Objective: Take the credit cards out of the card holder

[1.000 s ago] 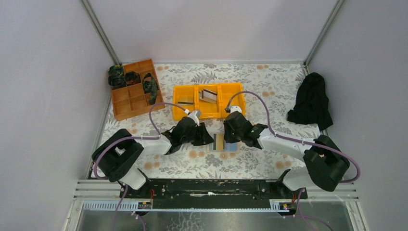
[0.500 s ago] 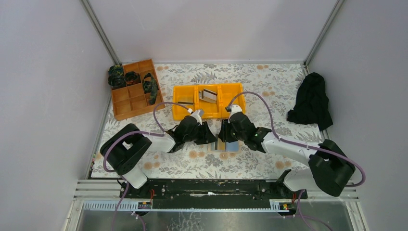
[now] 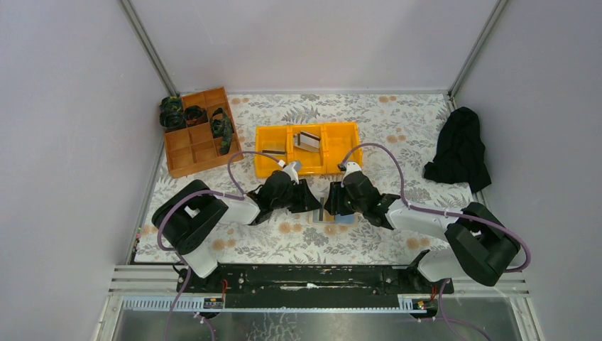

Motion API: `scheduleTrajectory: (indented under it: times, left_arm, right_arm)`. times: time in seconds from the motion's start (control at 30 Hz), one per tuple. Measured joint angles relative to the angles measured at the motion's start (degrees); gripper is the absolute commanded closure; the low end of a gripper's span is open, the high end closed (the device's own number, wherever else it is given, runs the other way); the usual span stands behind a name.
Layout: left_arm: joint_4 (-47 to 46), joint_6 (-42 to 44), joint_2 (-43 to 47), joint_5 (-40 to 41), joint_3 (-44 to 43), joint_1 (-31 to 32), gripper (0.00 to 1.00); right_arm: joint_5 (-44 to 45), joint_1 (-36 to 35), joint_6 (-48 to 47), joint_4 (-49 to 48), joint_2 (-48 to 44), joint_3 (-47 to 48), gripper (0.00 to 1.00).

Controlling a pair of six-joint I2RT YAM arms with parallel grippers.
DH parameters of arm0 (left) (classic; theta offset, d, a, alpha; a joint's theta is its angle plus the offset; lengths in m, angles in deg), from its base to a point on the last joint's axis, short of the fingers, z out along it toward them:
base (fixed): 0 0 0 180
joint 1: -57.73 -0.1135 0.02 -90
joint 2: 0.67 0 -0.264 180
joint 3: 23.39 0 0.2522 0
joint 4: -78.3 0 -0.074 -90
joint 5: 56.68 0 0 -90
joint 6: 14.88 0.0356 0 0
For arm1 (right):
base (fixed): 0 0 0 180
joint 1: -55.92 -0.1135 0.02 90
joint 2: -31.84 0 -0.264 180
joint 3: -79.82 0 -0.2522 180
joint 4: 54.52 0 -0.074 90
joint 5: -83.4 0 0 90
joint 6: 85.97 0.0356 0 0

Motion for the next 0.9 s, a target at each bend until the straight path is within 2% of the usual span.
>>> scheduleTrajectory:
  times: [0.3,0.37,0.43,0.5,0.9]
  left_arm:
    - [-0.4,-0.3,-0.2,-0.6,0.0,-0.2,0.59]
    - [-0.4,-0.3,-0.2,-0.6,0.0,-0.2,0.59]
    - [-0.4,-0.3,-0.2,-0.7,0.0,-0.2,0.59]
    - [-0.5,-0.3,-0.3,-0.9,0.0,-0.2,0.59]
    - [-0.9,-0.5,-0.6,-1.2,0.0,-0.6,0.59]
  right_arm:
    - [-4.0,4.2,1.4,-4.7,0.5,-4.3,0.45]
    - [-5.1,5.0,1.8,-5.8,0.5,-4.7,0.47]
    - [-6.4,6.1,2.4,-7.5,0.5,-5.6,0.55]
    - [-7.8,6.8,2.9,-9.0,0.6,-6.6,0.57]
    - [-15.0,8.6,7.0,-19.0,5.1,-8.3,0.59]
